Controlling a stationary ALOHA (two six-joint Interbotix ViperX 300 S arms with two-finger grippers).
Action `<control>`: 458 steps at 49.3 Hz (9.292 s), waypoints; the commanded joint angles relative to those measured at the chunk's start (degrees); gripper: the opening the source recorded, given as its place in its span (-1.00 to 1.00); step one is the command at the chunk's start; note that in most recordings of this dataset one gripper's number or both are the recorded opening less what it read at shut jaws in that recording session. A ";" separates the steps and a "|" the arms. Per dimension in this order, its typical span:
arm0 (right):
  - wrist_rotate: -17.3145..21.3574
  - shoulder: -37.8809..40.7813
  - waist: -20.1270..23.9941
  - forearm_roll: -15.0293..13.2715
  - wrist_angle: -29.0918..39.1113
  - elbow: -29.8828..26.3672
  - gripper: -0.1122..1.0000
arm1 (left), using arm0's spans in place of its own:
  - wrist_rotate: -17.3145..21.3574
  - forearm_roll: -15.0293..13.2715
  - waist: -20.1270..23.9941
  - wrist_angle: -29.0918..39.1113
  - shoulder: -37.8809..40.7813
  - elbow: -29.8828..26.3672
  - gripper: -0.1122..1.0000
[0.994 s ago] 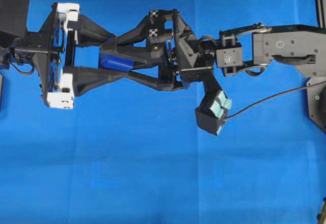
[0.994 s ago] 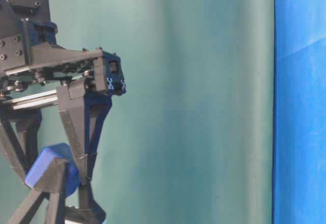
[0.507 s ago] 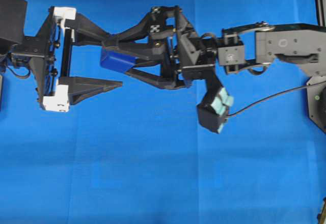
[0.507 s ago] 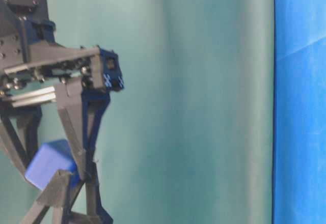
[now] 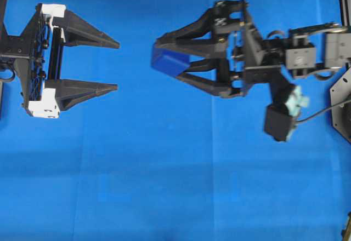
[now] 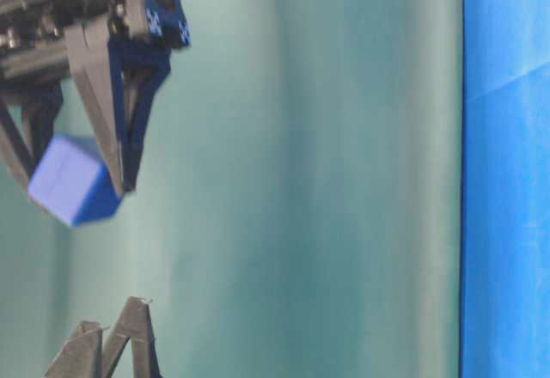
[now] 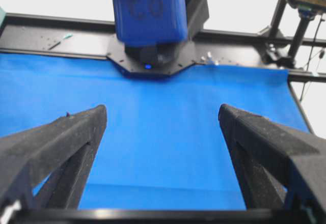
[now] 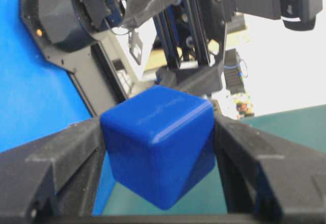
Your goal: Handover the blue block to the right arm after grasping it with the left arm, then place it in the designated position.
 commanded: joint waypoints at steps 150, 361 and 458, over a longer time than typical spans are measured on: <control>59.24 -6.94 4.22 5.27 23.64 1.49 0.21 | 0.70 0.26 0.44 0.79 -1.67 -0.88 0.87; 62.05 16.79 2.20 11.95 14.77 -1.05 0.66 | 0.70 0.26 0.44 0.79 -1.67 -0.88 0.87; 61.70 -17.84 2.64 5.89 16.44 9.67 0.63 | 0.53 0.26 0.44 0.26 -1.76 -1.14 0.87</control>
